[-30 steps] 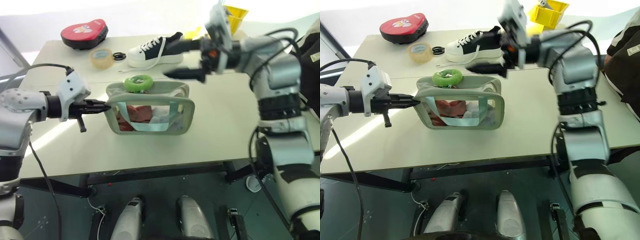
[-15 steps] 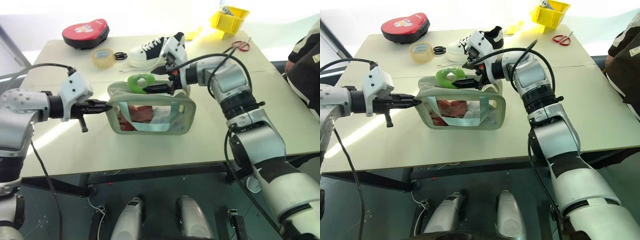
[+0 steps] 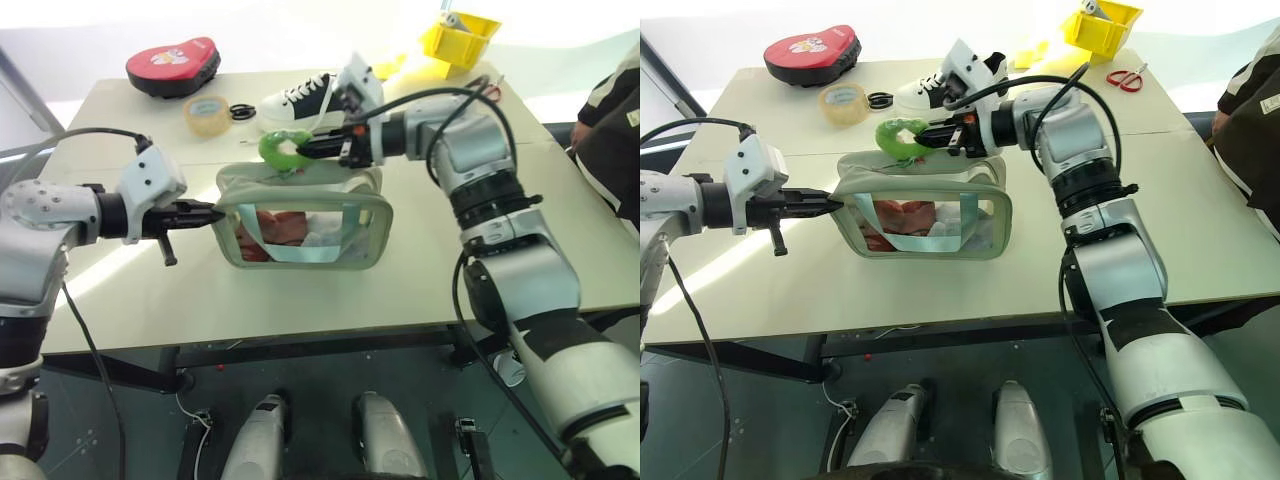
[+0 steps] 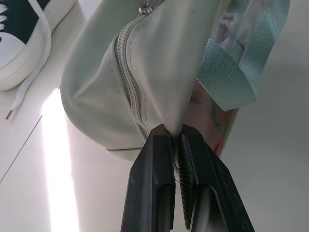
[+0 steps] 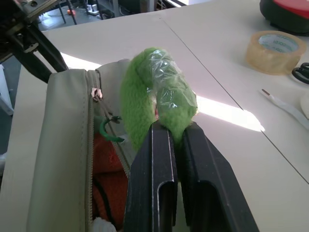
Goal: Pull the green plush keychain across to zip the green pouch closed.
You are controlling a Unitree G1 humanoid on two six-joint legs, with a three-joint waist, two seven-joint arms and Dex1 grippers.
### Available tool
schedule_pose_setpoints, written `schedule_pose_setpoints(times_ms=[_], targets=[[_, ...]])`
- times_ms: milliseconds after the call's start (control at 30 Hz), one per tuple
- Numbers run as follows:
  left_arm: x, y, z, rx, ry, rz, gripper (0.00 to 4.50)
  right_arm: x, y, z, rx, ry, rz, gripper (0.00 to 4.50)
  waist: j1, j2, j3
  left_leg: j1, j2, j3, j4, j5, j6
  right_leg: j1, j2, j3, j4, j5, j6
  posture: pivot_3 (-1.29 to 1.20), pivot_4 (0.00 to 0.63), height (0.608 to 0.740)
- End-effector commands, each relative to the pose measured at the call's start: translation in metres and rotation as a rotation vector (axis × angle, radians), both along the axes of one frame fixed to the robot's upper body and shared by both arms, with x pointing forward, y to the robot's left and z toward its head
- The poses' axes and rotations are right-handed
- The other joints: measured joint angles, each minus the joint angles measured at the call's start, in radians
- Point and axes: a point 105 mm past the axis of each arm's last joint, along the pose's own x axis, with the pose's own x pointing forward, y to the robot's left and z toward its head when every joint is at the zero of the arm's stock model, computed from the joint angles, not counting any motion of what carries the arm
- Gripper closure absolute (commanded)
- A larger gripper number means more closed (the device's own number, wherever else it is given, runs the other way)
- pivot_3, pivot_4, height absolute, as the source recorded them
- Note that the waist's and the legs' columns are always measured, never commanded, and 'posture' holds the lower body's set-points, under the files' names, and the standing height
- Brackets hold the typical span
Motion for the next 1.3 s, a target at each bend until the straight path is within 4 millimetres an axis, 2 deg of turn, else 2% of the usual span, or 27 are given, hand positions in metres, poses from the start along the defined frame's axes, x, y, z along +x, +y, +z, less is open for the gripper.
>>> schedule_pose_setpoints(times_ms=[33,133,267,433,667,767,833,967,1200,1300], targets=[[0.0,-0.001,0.005,0.012,-0.023,-0.005,4.5,-0.009,-0.018,0.032,0.066,-0.057,0.007,4.48,0.0,0.0,0.0,0.0,0.0,0.0,0.0,0.0,0.0,0.0,0.0,0.0,0.0,0.0,0.0,0.0,0.15,0.74],[-0.002,0.0,0.002,0.01,-0.014,-0.002,4.5,-0.008,-0.057,0.027,0.015,-0.089,-0.094,4.48,0.003,0.0,0.0,0.0,0.0,0.0,0.0,0.0,0.0,0.0,0.0,0.0,0.0,0.0,0.0,0.0,0.15,0.74],[-0.003,0.001,0.0,0.009,-0.007,0.001,4.5,-0.012,-0.095,0.014,-0.061,-0.122,-0.204,4.48,0.005,0.0,0.0,0.0,0.0,0.0,0.0,0.0,0.0,0.0,0.0,0.0,0.0,0.0,0.0,0.0,0.15,0.74],[-0.002,0.001,0.001,0.004,0.0,0.0,4.5,-0.019,-0.127,0.011,-0.05,-0.131,-0.35,4.48,0.001,0.001,0.0,0.0,0.0,0.001,0.0,0.0,0.0,0.0,-0.001,0.0,0.0,0.0,0.0,0.0,0.15,0.74],[0.003,-0.001,0.001,0.006,0.0,-0.013,4.5,-0.025,-0.15,-0.001,0.038,-0.088,-0.506,4.48,0.011,0.0,0.0,0.0,0.0,0.001,0.001,0.0,0.0,0.001,-0.001,0.0,-0.001,0.0,0.0,0.0,0.15,0.74],[0.006,-0.003,0.003,0.006,-0.002,-0.019,4.5,-0.027,-0.162,-0.012,0.058,-0.056,-0.572,4.48,0.019,0.0,0.0,0.0,0.0,0.001,0.001,0.0,0.0,0.001,-0.001,0.0,-0.001,0.0,0.0,0.0,0.15,0.74],[0.007,-0.004,0.003,0.006,-0.002,-0.022,4.5,-0.03,-0.164,-0.021,0.071,-0.032,-0.588,4.48,0.022,0.0,0.0,0.0,0.0,0.001,0.001,0.0,0.0,0.001,-0.001,0.0,-0.001,0.0,0.0,0.0,0.15,0.74],[0.007,-0.005,0.003,0.009,0.001,-0.031,4.5,-0.034,-0.16,-0.052,0.103,0.058,-0.633,4.48,0.023,0.0,0.0,0.0,0.0,0.001,0.001,0.0,0.0,0.001,-0.001,0.0,-0.001,0.0,0.0,0.0,0.15,0.74],[0.009,-0.007,0.003,0.01,0.0,-0.038,4.5,-0.051,-0.103,-0.114,0.14,0.22,-0.565,4.48,0.022,0.0,0.0,0.0,0.0,0.001,0.001,0.0,0.001,0.002,-0.001,0.0,0.0,0.0,0.0,0.0,0.15,0.74],[0.008,-0.006,0.003,0.013,0.001,-0.036,4.5,-0.05,-0.096,-0.125,0.137,0.244,-0.573,4.48,0.022,0.0,0.0,0.001,0.0,0.001,0.002,0.0,0.001,0.002,-0.001,0.0,0.0,0.0,0.0,0.0,0.15,0.74]])
